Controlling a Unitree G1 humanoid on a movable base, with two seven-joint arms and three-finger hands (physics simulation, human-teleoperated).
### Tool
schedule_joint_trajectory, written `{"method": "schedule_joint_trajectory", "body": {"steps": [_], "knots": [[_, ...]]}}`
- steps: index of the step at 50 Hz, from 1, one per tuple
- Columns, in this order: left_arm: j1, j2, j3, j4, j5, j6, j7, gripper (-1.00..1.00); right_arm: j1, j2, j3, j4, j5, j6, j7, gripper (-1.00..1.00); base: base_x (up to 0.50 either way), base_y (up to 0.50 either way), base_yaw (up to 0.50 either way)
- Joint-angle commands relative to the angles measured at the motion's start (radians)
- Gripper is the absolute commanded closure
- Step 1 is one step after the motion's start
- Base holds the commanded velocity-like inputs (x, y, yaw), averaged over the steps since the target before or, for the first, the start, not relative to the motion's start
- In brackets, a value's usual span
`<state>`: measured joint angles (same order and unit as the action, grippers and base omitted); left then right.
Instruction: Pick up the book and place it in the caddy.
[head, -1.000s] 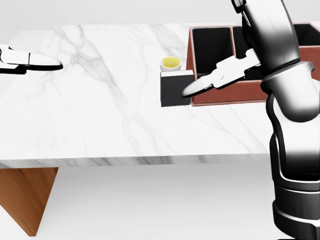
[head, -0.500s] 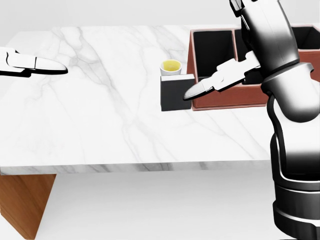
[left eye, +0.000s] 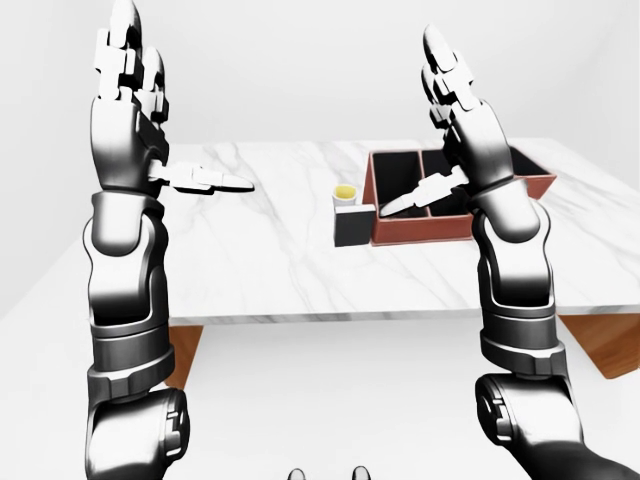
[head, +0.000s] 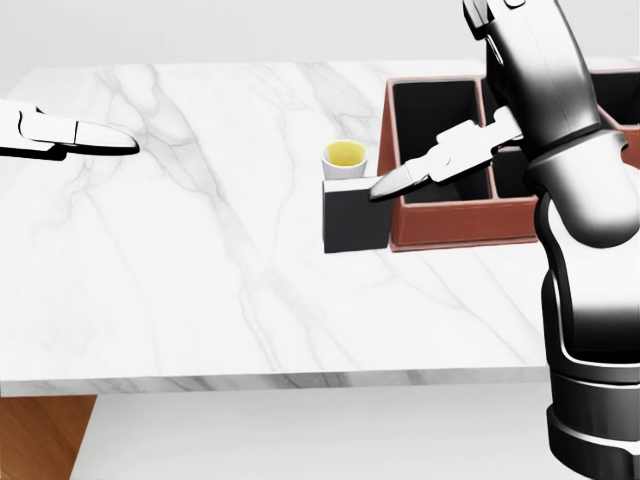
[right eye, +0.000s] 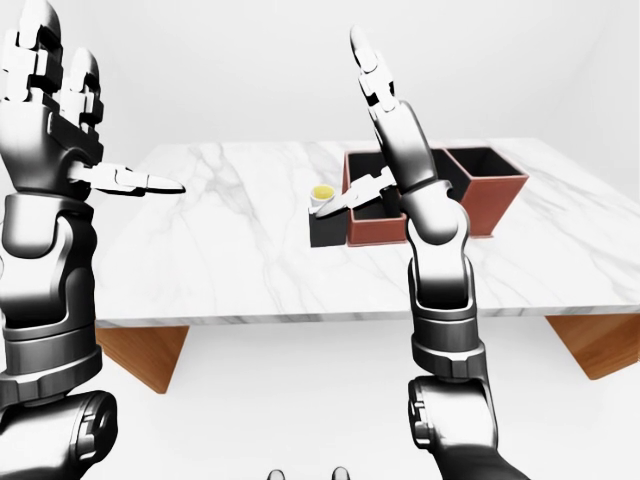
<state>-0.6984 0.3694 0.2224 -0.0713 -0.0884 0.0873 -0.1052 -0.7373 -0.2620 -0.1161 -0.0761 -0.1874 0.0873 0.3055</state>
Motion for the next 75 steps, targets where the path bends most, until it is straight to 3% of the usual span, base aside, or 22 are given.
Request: {"method": "schedule_joint_trajectory", "body": {"steps": [1,75], "knots": [[0.003,-0.001,0.001,-0.005,0.004,0.000,-0.002,-1.00,0.004,-0.002,-0.001,0.003,0.002,0.000,-0.001,-1.00,0.24,0.00,0.00],[0.009,-0.005,-0.003,-0.001,0.023,0.000,-0.010,-1.00,0.025,0.006,0.004,0.034,0.003,0.000,0.004,-1.00,0.24,0.00,0.00]]}}
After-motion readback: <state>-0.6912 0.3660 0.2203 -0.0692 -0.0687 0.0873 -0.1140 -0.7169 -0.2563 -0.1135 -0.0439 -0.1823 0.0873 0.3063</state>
